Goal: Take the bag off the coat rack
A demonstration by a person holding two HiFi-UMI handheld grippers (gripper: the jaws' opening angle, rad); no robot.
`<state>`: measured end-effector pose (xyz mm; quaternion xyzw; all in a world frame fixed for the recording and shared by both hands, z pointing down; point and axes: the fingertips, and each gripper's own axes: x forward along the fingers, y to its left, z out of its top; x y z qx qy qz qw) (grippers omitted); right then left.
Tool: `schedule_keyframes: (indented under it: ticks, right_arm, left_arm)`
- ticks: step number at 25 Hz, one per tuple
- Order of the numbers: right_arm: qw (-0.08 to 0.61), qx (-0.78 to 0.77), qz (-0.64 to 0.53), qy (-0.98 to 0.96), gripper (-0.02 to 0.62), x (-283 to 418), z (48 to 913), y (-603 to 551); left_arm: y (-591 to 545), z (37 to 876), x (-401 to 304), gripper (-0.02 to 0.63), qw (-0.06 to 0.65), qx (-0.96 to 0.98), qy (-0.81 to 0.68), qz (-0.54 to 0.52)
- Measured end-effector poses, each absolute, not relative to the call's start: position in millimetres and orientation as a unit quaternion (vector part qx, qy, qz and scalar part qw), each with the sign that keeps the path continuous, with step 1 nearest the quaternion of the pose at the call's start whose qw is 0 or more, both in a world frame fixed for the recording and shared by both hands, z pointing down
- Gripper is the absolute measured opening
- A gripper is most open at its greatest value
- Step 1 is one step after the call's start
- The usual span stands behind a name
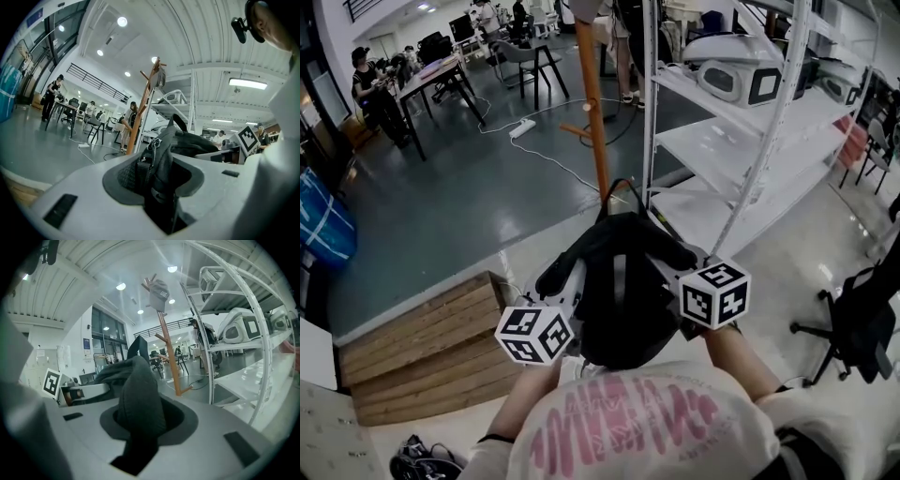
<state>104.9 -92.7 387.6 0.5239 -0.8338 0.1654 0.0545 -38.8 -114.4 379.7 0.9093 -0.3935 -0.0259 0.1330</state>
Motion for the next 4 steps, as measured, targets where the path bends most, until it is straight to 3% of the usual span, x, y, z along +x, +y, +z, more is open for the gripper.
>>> schedule_keyframes:
  ticks: [4]
  right_arm:
    - [0.055, 0.522, 0.169, -0.834, 0.101, 104.9, 392.7, -96.8]
  left_arm:
    - [-118.2, 384.9, -39.0, 0.123, 0.136, 0.908, -0.396, -0.023]
